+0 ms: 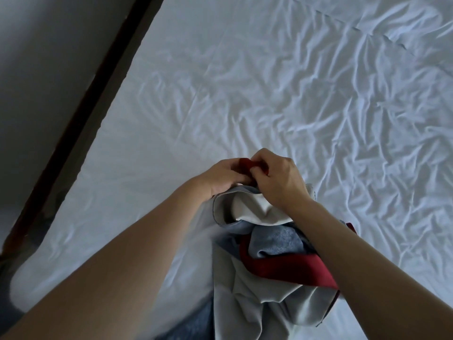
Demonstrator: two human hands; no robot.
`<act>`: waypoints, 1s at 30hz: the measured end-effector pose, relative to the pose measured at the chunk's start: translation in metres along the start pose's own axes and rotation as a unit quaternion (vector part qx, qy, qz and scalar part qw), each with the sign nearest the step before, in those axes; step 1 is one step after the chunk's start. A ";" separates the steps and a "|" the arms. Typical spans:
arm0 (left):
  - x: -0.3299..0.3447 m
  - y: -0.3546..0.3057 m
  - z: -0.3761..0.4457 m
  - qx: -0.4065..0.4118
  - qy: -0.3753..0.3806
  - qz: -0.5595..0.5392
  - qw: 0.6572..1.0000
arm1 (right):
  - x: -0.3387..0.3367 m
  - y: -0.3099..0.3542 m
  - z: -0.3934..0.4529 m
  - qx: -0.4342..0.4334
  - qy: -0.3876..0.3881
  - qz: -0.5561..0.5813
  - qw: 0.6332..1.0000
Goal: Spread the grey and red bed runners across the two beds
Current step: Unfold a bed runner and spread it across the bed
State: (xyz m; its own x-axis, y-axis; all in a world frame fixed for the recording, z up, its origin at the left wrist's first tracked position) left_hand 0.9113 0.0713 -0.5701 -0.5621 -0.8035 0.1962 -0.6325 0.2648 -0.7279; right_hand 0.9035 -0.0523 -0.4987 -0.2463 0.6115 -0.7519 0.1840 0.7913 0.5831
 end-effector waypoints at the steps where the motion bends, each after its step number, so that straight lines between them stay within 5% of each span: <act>1: -0.003 -0.001 -0.001 0.000 -0.015 0.018 1.000 | -0.002 -0.001 0.001 0.002 -0.009 -0.008 1.000; 10: -0.050 -0.048 -0.025 0.087 -0.190 0.226 0.951 | -0.011 -0.005 0.012 0.013 -0.046 -0.138 0.989; 14: -0.083 -0.058 -0.040 0.111 -0.266 0.232 0.929 | -0.004 0.005 0.018 0.003 0.043 -0.175 0.984; 25: -0.068 -0.032 -0.032 0.082 -0.152 0.042 0.984 | -0.022 0.077 0.037 -0.143 -0.026 -0.115 0.983; 30: -0.082 -0.050 -0.043 0.094 -0.142 0.125 0.977 | 0.001 0.082 0.050 -0.153 -0.011 -0.158 0.975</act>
State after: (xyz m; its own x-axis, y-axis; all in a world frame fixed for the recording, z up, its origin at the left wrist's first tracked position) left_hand 0.9663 0.1470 -0.5214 -0.4989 -0.8490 -0.1743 -0.3695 0.3903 -0.8433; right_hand 0.9663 0.0136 -0.4669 -0.2234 0.3392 -0.9138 -0.1918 0.9039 0.3824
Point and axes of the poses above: each hand's wrist, its own z-axis towards the middle knuckle, its own x-axis out of the palm, y = z × x, the point moved 7 cm from there along z, towards the middle knuckle, and after that the axes turned 1 degree about y, right-handed, at the moved point
